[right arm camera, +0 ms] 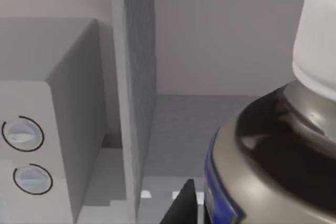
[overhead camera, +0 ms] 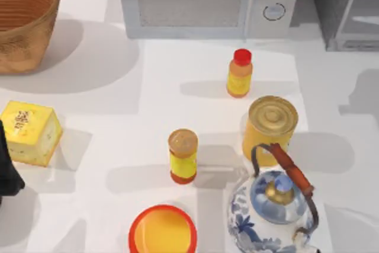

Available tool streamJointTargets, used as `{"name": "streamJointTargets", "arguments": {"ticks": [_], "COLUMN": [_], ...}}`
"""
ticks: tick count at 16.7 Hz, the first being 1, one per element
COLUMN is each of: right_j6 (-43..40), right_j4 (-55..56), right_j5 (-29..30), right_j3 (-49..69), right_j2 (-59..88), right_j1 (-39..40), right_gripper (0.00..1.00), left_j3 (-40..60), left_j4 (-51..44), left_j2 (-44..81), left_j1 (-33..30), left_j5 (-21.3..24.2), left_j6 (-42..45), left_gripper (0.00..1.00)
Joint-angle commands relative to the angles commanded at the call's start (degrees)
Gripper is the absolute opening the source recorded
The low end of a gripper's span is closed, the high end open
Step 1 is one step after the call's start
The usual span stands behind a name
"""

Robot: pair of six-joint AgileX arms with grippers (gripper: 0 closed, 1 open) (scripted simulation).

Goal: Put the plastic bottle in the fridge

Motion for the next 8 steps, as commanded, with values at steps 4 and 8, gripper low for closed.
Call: {"name": "streamJointTargets", "arguments": {"ticks": [4,8], "right_j6": [0.3,0.7], "right_j4": [7.7,16.4], "right_j5": [-1.3,-2.8], "right_j3": [6.6,14.1], "right_j2": [14.8,34.1], "right_j1": [-2.5,-5.2], "right_gripper": [0.01,0.01], "left_j3": [0.0,0.0], "left_j4": [0.0,0.0], "left_j2": [0.0,0.0], "left_j1": [0.0,0.0], "left_j5": [0.0,0.0], "left_j6": [0.0,0.0], "left_gripper": [1.0,1.0]}}
